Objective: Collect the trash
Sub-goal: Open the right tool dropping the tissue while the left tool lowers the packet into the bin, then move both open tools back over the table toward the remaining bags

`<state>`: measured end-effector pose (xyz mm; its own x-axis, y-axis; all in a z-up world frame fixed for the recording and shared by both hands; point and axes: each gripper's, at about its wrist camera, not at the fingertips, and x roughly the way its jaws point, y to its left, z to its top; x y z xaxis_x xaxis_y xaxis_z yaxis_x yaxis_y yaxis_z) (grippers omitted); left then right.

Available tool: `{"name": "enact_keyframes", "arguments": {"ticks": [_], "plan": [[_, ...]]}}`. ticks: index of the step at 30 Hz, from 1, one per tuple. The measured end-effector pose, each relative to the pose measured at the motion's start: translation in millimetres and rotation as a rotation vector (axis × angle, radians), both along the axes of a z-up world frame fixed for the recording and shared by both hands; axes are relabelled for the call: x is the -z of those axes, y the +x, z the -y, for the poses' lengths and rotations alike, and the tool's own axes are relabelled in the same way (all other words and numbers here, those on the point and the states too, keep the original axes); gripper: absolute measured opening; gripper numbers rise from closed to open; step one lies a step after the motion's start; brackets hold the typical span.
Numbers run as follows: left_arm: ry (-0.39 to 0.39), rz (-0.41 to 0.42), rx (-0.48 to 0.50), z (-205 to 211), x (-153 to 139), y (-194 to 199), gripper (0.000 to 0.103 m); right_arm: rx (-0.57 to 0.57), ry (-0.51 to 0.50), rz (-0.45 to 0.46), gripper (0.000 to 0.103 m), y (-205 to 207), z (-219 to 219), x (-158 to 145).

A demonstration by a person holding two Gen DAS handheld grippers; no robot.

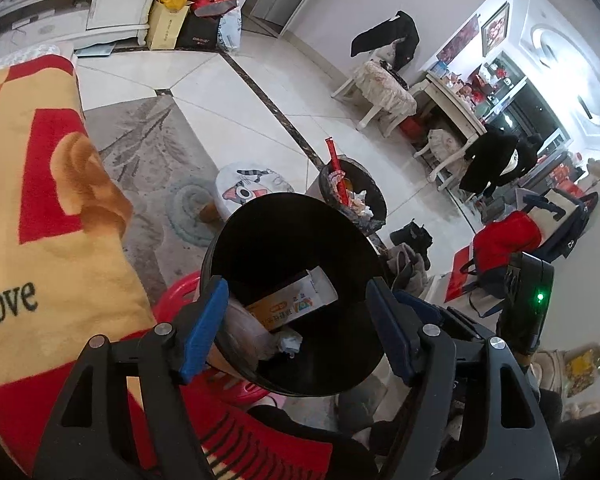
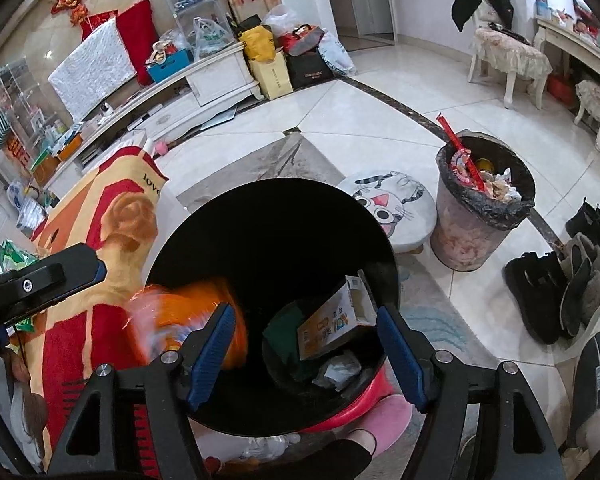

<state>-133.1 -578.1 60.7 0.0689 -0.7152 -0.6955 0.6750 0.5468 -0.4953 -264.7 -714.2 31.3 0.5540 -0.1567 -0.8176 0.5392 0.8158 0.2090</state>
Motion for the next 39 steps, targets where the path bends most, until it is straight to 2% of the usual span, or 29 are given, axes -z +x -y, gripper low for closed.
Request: {"name": "enact_keyframes", "arguments": {"ticks": [13, 22, 30, 39], "plan": [[0.076, 0.172, -0.106, -37, -18, -15, 0.071, -0.054, 0.003, -0.008, 0.072, 11, -26, 1], [0.110, 0.228, -0.171, -81, -27, -23, 0.071, -0.115, -0.017, 0.000, 0.072, 26, -59, -10], [0.130, 0.221, -0.241, -134, -34, -25, 0.071, -0.201, -0.024, 0.021, 0.072, 42, -105, -23], [0.149, 0.197, -0.293, -213, -38, -33, 0.071, -0.351, 0.004, 0.021, 0.072, 66, -174, -27]]}}
